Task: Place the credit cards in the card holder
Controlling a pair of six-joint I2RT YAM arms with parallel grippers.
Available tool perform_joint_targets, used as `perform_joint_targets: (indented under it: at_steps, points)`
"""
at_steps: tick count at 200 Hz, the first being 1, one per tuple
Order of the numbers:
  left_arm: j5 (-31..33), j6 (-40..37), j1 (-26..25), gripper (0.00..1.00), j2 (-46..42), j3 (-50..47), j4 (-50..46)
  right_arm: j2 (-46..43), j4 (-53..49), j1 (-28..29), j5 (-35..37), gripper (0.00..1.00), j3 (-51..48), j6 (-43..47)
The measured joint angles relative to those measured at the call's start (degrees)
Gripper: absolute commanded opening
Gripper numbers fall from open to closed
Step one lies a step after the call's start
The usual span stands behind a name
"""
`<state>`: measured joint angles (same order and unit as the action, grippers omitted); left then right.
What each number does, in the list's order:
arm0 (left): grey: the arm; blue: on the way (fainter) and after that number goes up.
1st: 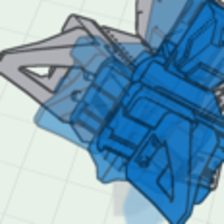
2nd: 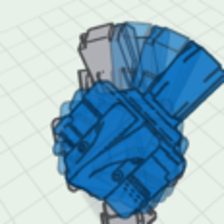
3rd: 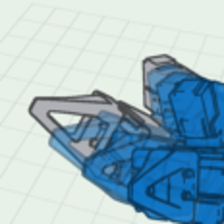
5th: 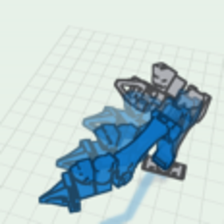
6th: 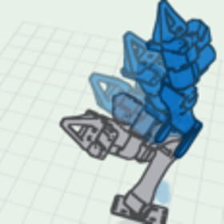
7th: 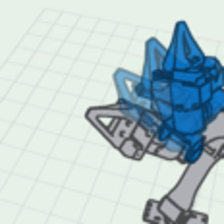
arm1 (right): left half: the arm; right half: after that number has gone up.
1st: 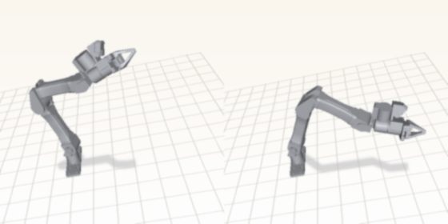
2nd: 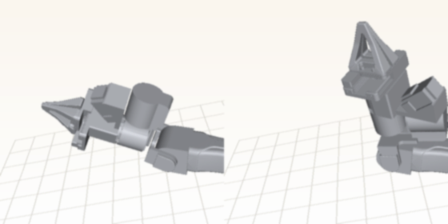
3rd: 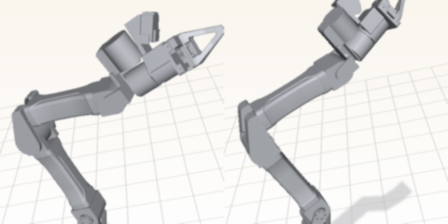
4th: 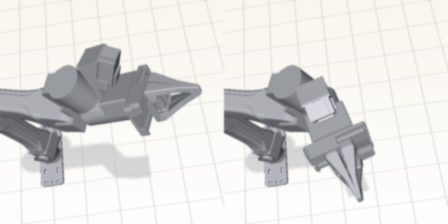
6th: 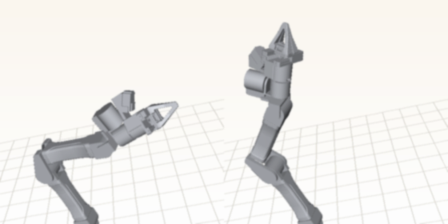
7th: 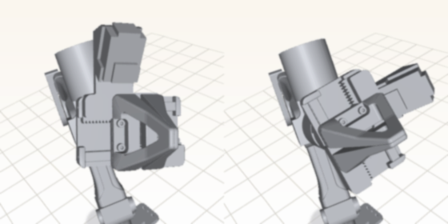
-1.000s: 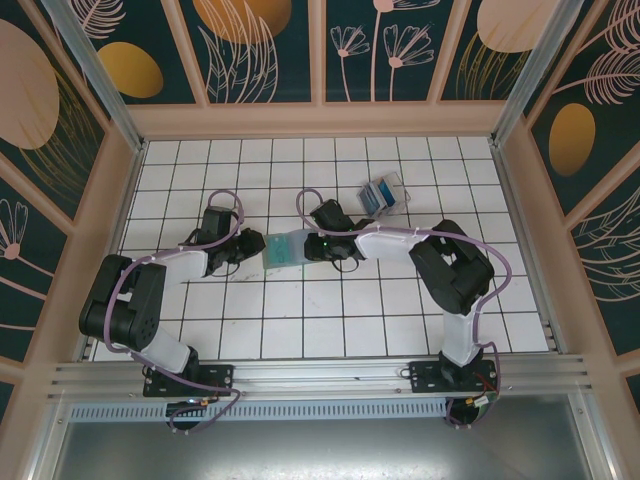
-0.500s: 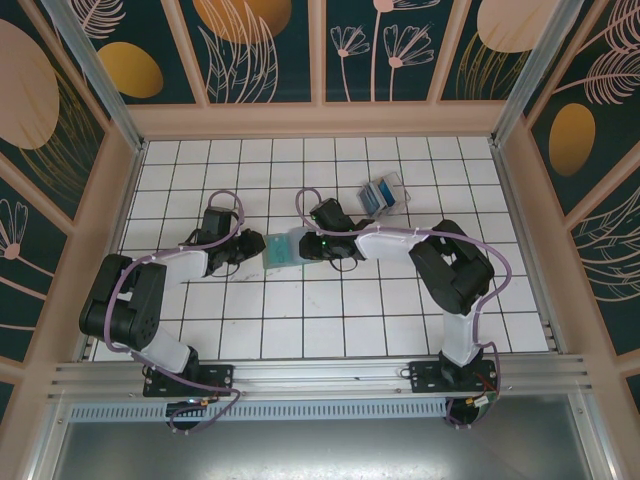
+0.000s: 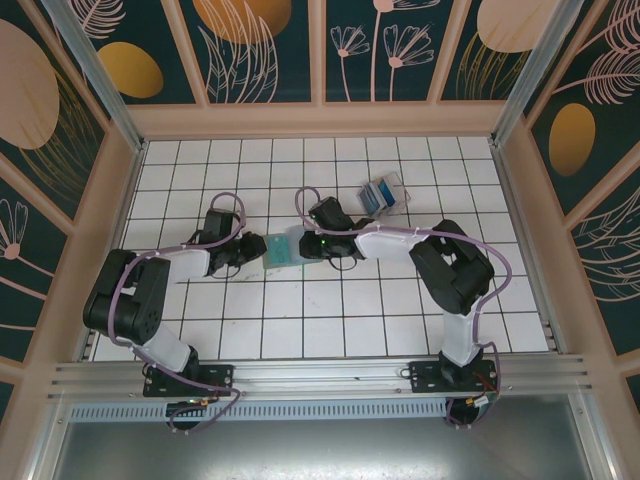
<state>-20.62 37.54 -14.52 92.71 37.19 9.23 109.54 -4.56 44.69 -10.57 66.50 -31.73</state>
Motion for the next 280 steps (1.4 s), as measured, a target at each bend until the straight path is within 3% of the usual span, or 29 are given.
perform_joint_targets:
  at_steps: [78, 168, 256, 280]
  points:
    - [-0.4, 0.0, 0.0, 0.25, 0.8, 0.0, 0.0, 0.0, 0.0, 0.0, -0.6, 0.22, 1.1, 0.3]
    - [-1.5, -0.4, 0.0, 0.25, 1.3, 0.5, -0.3, 0.0, 9.1, -1.3, -8.9, 0.35, -1.4, -1.2]
    - [-1.7, -0.5, 0.0, 0.25, 1.6, 0.8, -0.2, 0.0, 21.9, -2.7, -15.7, 0.33, -6.0, -4.1]
    - [-1.7, -0.4, 0.0, 0.26, 1.9, 0.8, 0.0, 0.0, 23.1, -2.7, -16.1, 0.25, -6.4, -4.9]
